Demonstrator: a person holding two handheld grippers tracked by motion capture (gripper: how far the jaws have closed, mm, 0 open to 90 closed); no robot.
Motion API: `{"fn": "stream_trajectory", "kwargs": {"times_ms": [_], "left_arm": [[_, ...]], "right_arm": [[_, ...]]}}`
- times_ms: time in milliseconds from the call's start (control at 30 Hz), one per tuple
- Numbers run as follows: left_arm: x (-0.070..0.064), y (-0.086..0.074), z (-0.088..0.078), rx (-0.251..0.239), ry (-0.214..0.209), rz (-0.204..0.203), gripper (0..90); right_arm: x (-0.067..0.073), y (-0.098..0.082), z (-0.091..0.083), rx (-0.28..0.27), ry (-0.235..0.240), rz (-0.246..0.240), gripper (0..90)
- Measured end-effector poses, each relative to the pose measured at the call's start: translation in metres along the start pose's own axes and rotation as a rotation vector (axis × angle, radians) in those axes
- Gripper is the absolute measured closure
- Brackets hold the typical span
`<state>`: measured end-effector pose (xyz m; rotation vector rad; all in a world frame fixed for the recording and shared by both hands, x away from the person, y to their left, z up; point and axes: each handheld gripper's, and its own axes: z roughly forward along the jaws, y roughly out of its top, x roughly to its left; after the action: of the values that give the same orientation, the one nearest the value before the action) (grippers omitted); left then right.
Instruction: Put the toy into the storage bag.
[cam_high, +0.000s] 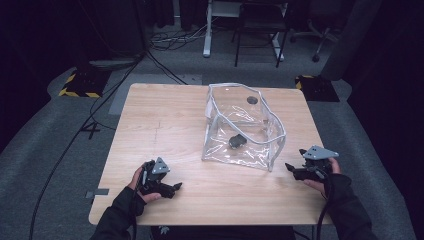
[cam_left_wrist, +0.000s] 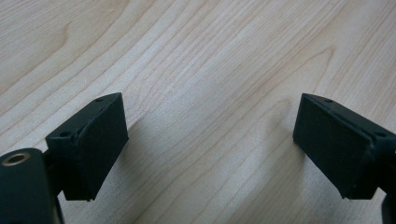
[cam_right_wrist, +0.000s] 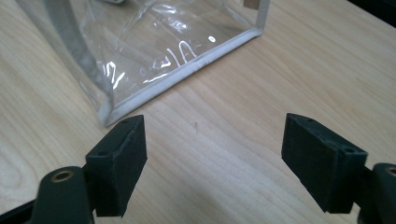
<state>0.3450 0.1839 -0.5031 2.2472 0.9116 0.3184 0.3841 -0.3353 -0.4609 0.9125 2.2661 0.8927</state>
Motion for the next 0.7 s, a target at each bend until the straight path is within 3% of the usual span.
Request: {"fn": "stream_trajectory", "kwargs": {"times_ms": [533, 700], "left_arm": [[0.0, 0.0, 0.0, -0.001, -0.001, -0.001, 10.4], [0.0, 0.0, 0.0, -0.001, -0.001, -0.001, 10.4]], "right_arm": [[0.008, -0.024, -0.004, 0.018, 0.009, -0.001, 21.3], [0.009, -0.031, -0.007, 0.023, 0.032, 0.014, 20.3]]}}
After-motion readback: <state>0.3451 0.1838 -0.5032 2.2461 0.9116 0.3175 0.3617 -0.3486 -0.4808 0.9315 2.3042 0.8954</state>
